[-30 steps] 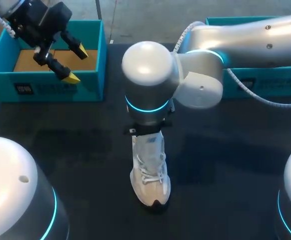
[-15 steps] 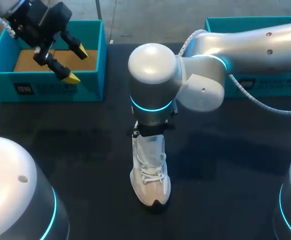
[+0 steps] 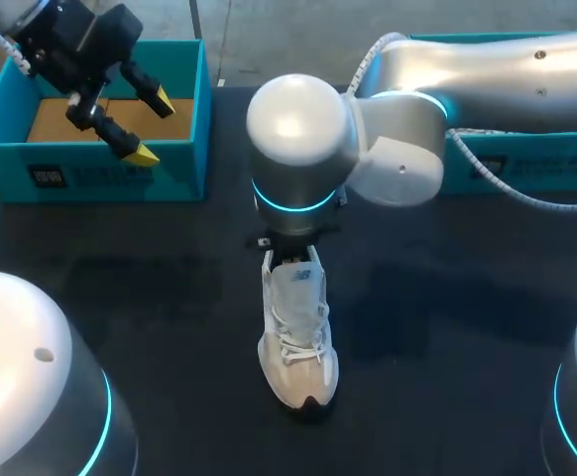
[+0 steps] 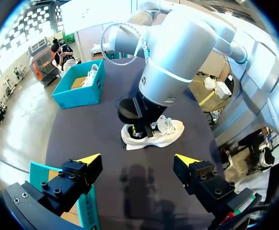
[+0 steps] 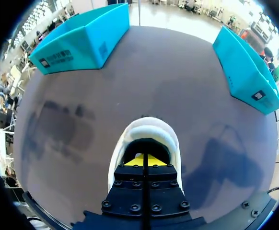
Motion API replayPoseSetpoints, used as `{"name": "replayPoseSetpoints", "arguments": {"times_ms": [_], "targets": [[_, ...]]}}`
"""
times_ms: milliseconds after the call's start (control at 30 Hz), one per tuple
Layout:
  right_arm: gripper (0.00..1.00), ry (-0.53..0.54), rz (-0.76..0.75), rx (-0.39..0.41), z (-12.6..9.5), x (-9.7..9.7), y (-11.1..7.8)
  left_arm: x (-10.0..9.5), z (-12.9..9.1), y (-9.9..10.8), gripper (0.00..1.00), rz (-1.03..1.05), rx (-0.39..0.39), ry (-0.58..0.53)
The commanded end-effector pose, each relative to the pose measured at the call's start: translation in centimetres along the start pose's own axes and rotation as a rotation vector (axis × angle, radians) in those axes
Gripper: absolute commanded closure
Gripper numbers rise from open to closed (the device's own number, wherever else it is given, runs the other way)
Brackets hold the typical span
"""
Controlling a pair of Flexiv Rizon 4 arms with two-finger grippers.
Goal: Take the shoe out of the shoebox, open the shoe tongue, remove and reinsert the insole, then place the shoe into the shoebox
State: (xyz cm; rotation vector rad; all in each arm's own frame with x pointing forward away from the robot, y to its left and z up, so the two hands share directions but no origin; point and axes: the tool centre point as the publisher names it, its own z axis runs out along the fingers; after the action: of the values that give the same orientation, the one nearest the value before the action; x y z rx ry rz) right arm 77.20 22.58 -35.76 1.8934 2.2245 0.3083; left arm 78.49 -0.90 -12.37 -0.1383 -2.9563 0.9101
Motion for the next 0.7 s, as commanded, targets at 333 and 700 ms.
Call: {"name": "replayPoseSetpoints", "arguments": {"times_ms": [333,700], "targets": [[1.0,-0.014,-0.033,0.09,4.0,0.5,-1.6,-0.1,0.0,0.0,0.0,0.0,-0.004,0.003],[1.0,-0.039,-0.051,0.011,1.5,0.7,0.4,-0.1,0.0,0.0,0.0,0.0,-0.004,0.003]]}}
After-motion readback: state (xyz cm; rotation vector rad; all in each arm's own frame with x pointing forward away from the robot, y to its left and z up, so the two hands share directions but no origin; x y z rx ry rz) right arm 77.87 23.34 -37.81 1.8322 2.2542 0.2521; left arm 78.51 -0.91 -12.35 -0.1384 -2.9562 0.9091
